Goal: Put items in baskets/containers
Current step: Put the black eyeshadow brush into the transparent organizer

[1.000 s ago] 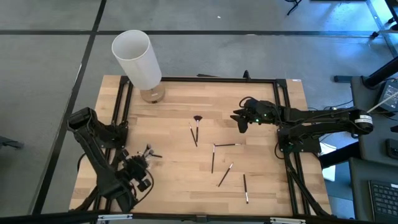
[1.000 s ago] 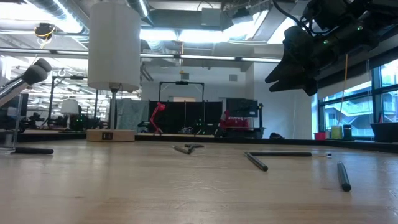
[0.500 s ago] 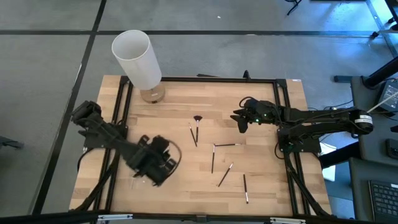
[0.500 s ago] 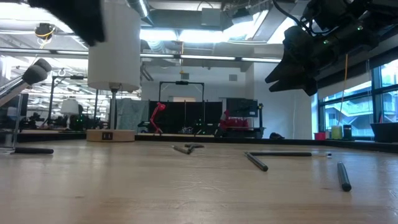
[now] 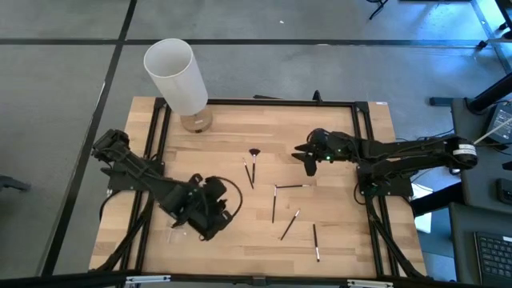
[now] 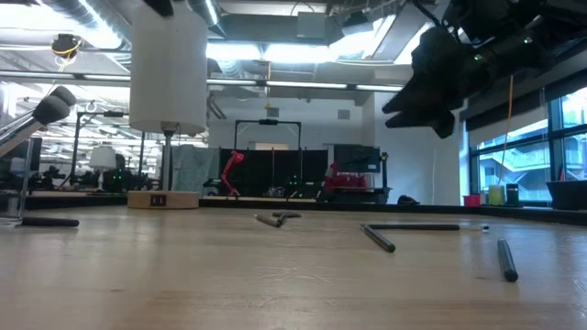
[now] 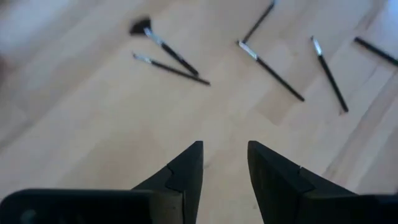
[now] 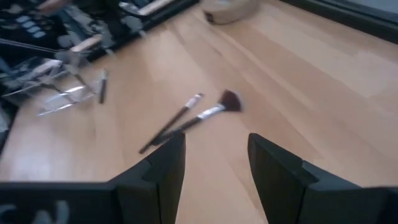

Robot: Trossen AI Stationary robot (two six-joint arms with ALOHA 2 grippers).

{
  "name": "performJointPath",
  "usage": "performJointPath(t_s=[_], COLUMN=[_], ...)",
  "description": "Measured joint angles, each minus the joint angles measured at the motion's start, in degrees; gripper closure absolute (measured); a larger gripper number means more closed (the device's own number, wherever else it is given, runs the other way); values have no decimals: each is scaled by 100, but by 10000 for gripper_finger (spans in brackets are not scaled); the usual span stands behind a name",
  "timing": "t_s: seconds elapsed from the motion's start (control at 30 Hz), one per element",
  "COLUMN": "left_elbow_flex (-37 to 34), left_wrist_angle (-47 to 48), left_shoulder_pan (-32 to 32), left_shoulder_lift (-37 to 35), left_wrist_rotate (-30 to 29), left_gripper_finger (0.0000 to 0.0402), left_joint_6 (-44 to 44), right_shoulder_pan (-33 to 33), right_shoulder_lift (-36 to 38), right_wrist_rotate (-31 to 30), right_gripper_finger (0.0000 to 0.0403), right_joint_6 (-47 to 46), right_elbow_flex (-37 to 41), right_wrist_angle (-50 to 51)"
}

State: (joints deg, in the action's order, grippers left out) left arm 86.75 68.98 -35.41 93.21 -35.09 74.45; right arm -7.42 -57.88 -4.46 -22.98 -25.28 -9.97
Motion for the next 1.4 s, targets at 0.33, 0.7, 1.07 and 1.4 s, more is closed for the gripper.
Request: performJointPath(t_s=[0.33, 0.7, 1.07, 1.4], left_elbow_flex=[161, -408, -1267, -1634], left_wrist_angle=[2155, 2104, 2115, 2109], left_shoulder_pan=[-822, -670, -557, -590], left_shoulder_lift=[-4, -120, -375, -691], left_wrist_rotate=[-2012, -3142, -2914, -2967], left_gripper_finger=[303, 325, 326, 325], left_joint_6=[1568, 1683, 2037, 1970], right_shoulder_pan=[1050, 1915, 1821, 1798], right_shoulder_lift=[-2155, -5425, -7532, -8616], right_wrist_rotate=[5, -277, -648, -587], right_gripper_finger=[230, 230, 230, 230], right_joint_6=[441, 1126, 1327, 1471], right_elbow_flex=[-696, -3721, -6578, -8455], right_wrist_angle=[-2475, -2424, -1037, 402])
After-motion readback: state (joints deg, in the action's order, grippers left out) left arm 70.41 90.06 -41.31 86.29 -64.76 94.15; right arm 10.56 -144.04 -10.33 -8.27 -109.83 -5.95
